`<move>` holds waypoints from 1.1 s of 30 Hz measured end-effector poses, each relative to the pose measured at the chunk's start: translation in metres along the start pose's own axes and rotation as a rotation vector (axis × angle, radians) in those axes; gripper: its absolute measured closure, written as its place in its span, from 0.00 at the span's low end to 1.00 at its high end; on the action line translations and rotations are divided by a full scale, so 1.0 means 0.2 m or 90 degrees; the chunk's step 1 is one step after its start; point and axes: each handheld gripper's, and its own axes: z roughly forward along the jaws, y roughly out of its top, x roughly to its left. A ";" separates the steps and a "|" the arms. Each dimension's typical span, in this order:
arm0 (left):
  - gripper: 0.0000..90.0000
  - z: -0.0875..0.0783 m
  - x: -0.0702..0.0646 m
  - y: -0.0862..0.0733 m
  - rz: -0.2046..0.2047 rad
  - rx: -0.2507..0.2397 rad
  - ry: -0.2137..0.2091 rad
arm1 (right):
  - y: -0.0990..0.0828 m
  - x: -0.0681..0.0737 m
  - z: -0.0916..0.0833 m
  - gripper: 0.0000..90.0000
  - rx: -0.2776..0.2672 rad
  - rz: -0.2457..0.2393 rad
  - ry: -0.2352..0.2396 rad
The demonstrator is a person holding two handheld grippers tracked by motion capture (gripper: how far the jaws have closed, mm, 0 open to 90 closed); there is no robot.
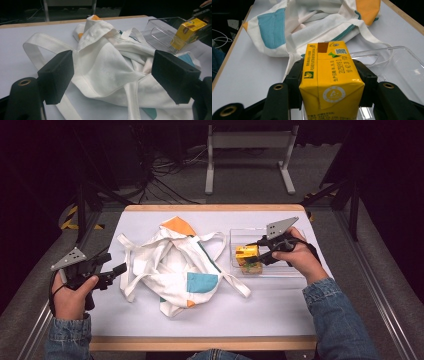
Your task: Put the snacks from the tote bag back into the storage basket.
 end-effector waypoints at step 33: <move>0.21 0.06 0.00 0.02 0.005 0.002 -0.014 | -0.10 0.00 -0.11 0.55 0.052 0.025 -0.011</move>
